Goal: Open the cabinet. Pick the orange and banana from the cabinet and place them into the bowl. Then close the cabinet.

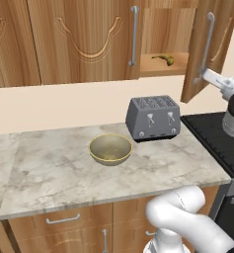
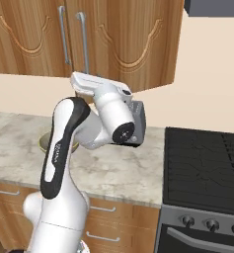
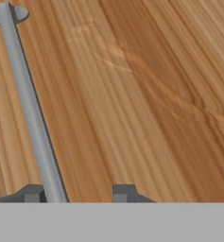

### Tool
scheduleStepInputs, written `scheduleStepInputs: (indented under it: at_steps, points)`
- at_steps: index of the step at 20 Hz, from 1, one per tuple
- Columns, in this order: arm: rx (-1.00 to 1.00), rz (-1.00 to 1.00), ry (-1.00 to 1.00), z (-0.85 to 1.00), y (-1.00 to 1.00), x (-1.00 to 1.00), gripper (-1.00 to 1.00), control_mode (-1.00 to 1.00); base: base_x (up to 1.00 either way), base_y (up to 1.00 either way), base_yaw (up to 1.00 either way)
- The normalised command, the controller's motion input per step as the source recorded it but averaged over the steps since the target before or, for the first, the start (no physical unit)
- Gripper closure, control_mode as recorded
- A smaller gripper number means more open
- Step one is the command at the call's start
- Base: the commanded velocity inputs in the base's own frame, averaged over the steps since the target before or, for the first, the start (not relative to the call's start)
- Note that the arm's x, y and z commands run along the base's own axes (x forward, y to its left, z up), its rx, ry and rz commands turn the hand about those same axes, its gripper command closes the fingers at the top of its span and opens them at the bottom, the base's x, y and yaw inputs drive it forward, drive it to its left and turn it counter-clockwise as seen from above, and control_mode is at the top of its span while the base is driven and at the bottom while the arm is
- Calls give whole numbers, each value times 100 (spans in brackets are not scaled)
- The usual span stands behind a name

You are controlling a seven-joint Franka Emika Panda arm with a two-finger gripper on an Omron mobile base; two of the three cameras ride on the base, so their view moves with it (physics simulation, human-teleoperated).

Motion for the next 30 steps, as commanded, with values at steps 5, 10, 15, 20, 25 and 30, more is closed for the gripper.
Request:
scheduleStepInputs:
  at_steps: [5,10,15,20,25,30]
  points:
    - [11,10,0,16,-100,-29,100,-100,0,0,0]
    - [15,5,-8,39,-92,-45,-100,-100,0,0,0]
    - [3,9,-7,7,-53,-88,-100,-100,0,0,0]
    - [-12,5,-4,-23,-6,-94,-100,-100,0,0,0]
    - [-22,-6,-10,-9,61,-53,-100,-100,0,0,0]
    - [-22,-36,-14,-20,100,-39,-100,-100,0,0,0]
